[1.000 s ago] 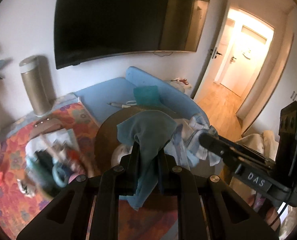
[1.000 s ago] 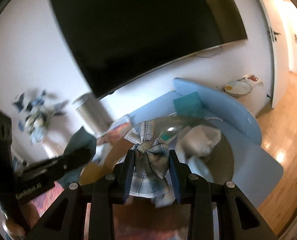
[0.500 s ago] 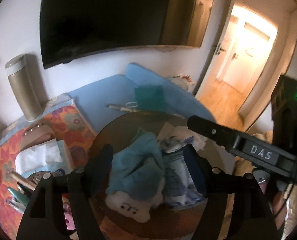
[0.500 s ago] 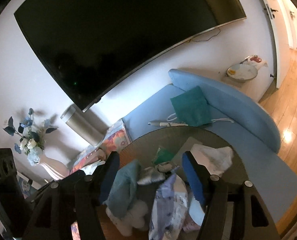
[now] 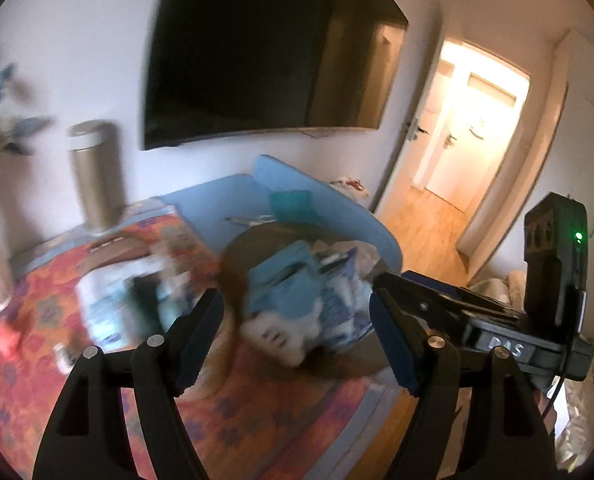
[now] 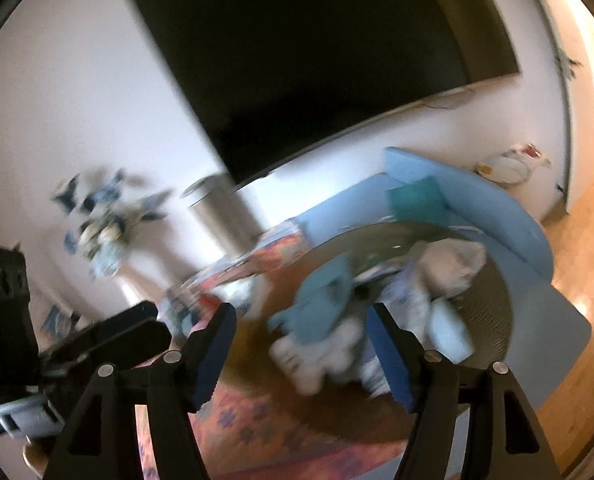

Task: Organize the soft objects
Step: 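Return both grippers to the bed toward the pink pouch and white sock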

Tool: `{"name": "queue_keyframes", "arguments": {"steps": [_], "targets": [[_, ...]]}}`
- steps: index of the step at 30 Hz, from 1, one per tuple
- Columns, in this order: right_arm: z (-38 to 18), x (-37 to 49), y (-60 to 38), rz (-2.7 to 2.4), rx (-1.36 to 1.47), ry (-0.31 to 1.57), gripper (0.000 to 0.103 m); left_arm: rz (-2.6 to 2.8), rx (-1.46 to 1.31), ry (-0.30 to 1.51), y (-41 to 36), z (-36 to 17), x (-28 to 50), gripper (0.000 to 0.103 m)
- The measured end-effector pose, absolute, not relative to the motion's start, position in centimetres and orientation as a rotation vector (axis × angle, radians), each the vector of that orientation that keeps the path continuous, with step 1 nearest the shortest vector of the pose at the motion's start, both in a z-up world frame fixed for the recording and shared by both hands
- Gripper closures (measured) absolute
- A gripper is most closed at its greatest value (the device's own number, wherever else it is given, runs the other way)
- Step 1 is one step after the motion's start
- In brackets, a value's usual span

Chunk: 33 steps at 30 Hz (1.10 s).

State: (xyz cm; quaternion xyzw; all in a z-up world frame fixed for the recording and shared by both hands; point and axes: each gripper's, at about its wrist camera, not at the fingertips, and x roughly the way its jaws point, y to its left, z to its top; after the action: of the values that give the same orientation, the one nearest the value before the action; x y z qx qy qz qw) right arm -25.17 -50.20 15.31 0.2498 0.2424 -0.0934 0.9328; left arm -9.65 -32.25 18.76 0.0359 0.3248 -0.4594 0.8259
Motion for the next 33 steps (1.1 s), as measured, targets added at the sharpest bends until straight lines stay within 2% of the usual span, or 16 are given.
{"name": "queue_keyframes", "arguments": {"steps": [4,6,7,8,10,14,19,29,33], "targets": [[15.9,-24.8,-45.0,-0.093,0.43,0.51,0.035,-0.895,0.063,0.678,-26.7,18.8,-9.4,0.029],[16.1,-24.3,-42.2,-0.04,0.392,0.524,0.035,-0.841,0.054,0.669,-23.5,18.7,-9.1,0.014],[16.3,-23.8,-40.5,-0.008,0.365,0.532,0.033,-0.804,0.045,0.658,-21.7,18.7,-8.8,0.013],[16.3,-23.5,-39.3,0.013,0.348,0.537,0.03,-0.766,0.03,0.648,-19.7,18.6,-8.4,0.012],[16.2,-22.5,-36.2,0.064,0.301,0.553,0.013,-0.711,-0.002,0.649,-16.5,18.4,-7.8,0.012],[15.1,-19.9,-30.6,0.133,0.205,0.612,0.012,-0.489,-0.026,0.653,-10.1,16.6,-5.7,0.006],[11.3,-14.6,-25.8,0.163,0.18,0.743,0.012,-0.299,-0.015,0.709,-5.6,11.8,-2.7,0.006],[2.7,-7.8,-23.8,0.041,0.121,0.812,0.012,-0.204,0.004,0.821,-3.2,2.4,0.0,0.006],[1.9,-7.2,-24.1,-0.001,0.127,0.834,0.012,-0.186,-0.004,0.887,-3.0,1.8,0.8,0.005]]}}
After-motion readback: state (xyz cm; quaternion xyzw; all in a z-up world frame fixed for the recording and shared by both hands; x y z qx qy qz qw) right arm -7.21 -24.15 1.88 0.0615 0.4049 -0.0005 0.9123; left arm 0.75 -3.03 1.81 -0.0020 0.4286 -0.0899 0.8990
